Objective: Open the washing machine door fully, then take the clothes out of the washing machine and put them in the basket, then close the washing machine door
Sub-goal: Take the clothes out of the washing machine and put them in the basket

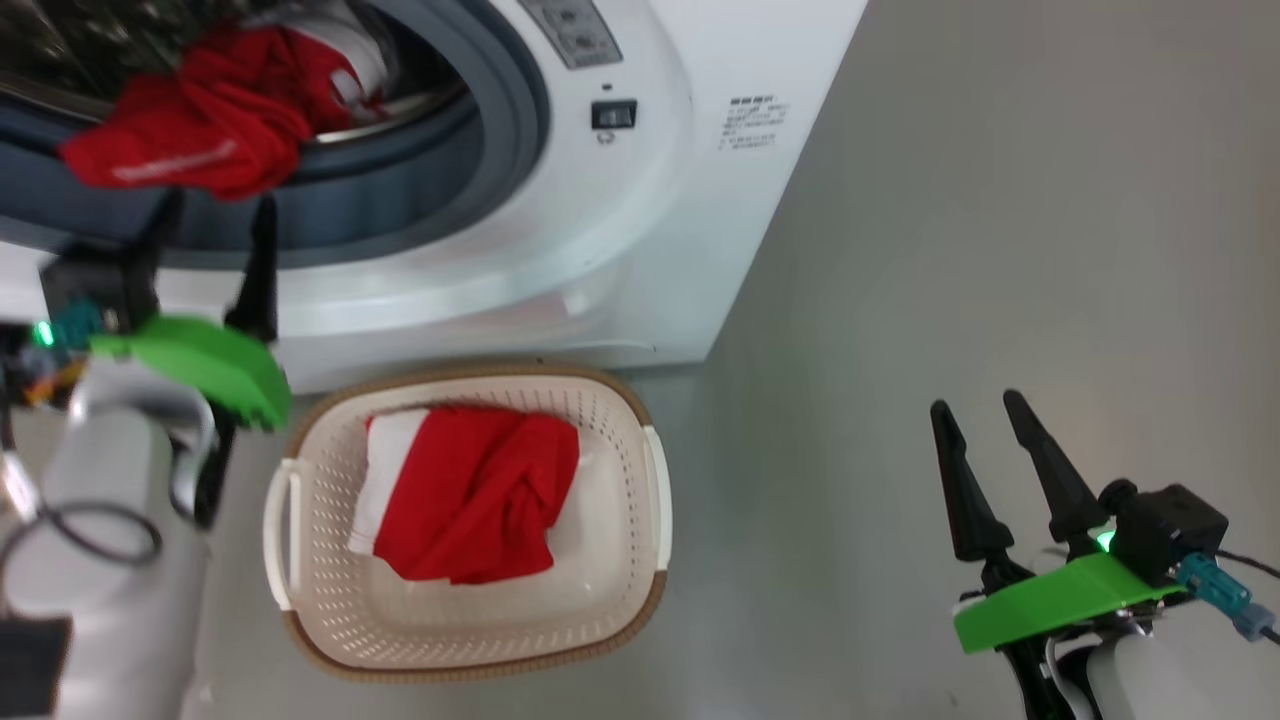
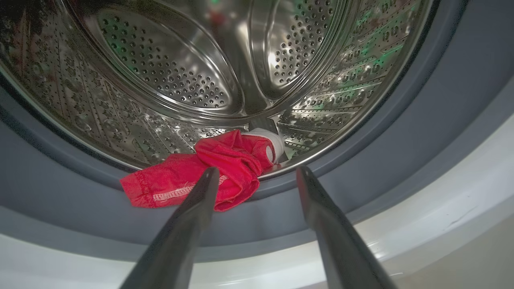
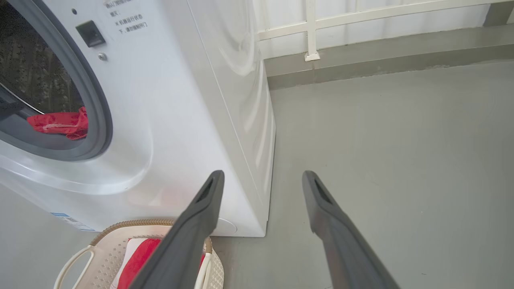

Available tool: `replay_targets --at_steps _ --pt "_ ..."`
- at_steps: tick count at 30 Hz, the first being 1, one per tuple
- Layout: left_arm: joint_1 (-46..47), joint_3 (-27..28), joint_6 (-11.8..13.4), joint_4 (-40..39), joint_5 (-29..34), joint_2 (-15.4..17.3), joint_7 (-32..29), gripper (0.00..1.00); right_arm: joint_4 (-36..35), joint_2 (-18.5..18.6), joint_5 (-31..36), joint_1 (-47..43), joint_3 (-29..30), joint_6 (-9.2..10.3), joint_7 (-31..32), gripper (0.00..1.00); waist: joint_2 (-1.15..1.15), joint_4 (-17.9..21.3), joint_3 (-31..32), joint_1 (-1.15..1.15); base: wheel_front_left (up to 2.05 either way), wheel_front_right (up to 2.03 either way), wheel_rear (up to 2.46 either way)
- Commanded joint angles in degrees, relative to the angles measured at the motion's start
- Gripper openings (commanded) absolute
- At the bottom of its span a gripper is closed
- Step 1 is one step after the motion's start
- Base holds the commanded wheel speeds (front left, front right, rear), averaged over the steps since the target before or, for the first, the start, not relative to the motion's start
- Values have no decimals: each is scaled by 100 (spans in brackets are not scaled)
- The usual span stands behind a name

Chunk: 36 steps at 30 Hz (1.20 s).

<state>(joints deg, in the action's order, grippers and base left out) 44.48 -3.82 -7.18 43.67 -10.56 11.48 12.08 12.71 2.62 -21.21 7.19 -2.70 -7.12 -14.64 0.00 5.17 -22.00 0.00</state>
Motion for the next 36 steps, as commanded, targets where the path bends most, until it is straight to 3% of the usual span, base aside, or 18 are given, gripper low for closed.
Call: replay_targets --at_steps 1,13,22,33,34,35,36 --pt "415 64 -31 142 4 317 -81 100 -174 27 -53 164 -167 -36 -36 100 0 182 -480 0 0 0 0" --pt "2008 -321 -31 1850 -10 626 -368 100 -212 26 -134 484 -366 -36 -36 100 0 369 -924 0 0 0 0" --pt "2558 -426 -29 2559 5 732 -305 100 -220 26 -156 538 -487 -36 -36 100 0 486 -1046 0 0 0 0" --pt "2843 -640 -30 2887 39 882 -331 100 -268 26 -249 560 -607 -36 -36 100 0 714 -1180 0 0 0 0" --pt "2847 -663 -30 2902 49 901 -331 95 -273 26 -256 556 -603 -36 -36 100 0 725 -1187 0 0 0 0" --pt "2846 -691 -30 2915 64 917 -328 52 -276 26 -261 552 -600 -36 -36 100 0 734 -1190 0 0 0 0" --pt "2845 -705 -30 2927 64 927 -323 29 -280 26 -264 546 -598 -36 -36 100 0 741 -1191 0 0 0 0"
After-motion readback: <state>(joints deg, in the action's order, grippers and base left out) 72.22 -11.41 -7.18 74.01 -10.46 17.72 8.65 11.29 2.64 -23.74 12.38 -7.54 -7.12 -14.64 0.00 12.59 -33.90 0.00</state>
